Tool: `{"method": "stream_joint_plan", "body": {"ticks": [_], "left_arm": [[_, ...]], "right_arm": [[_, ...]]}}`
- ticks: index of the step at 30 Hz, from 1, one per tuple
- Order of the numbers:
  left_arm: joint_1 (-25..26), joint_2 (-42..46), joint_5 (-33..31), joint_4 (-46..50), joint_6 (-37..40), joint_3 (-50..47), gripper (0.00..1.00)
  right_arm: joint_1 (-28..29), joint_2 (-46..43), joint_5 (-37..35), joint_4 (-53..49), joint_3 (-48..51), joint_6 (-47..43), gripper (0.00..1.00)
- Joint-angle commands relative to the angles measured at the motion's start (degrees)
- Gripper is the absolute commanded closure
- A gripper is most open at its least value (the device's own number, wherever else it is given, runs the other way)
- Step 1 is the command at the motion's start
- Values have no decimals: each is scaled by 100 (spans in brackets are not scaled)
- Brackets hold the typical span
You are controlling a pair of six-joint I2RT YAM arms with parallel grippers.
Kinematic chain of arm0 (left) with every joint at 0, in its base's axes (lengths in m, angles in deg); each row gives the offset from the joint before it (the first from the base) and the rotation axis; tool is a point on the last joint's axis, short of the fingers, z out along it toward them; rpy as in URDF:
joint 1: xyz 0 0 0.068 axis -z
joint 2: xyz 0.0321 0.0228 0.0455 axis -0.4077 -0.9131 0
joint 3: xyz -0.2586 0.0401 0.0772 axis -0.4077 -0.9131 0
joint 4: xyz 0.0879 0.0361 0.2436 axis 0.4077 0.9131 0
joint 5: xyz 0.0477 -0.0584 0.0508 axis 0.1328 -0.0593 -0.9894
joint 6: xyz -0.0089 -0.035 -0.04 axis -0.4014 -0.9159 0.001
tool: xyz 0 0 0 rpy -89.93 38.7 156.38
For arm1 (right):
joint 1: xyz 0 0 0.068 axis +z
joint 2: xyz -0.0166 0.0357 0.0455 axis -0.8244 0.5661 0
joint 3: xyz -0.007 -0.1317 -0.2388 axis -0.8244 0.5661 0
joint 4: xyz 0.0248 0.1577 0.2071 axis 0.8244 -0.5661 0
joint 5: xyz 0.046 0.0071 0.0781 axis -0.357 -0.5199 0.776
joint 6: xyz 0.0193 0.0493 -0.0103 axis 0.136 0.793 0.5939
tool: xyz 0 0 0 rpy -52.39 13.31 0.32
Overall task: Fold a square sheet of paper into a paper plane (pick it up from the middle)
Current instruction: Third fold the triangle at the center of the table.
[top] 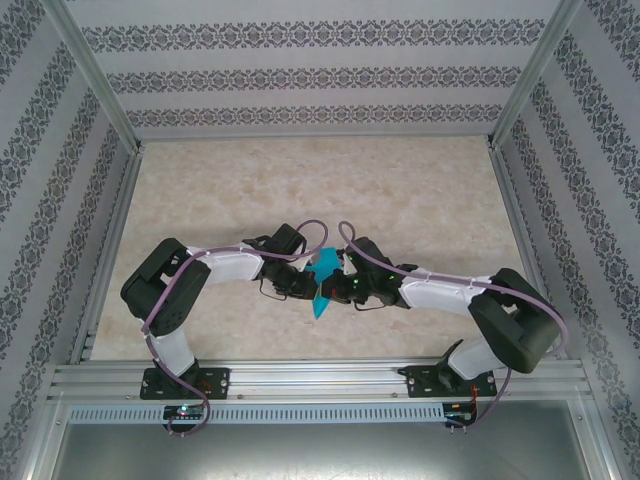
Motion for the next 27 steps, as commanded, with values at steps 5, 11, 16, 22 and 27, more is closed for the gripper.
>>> {"method": "stream_joint_plan", "body": {"ticks": [5, 11, 16, 22, 27], "left_arm": [[-23, -145, -57, 129, 87, 72, 90], [-23, -154, -66, 180, 118, 116, 90], [-21, -171, -36, 198, 140, 149, 90], [-13, -157, -49, 250, 282, 227, 90], [-8, -178, -47, 323, 360, 319, 90]], "right_arm": [[169, 618, -57, 340, -174, 257, 100], [161, 668, -117, 175, -78, 203, 100], [133, 501, -186, 128, 51, 179, 100], [-120, -83, -398, 50, 215, 112, 100], [-395, -303, -277, -68, 143, -3, 100]]}}
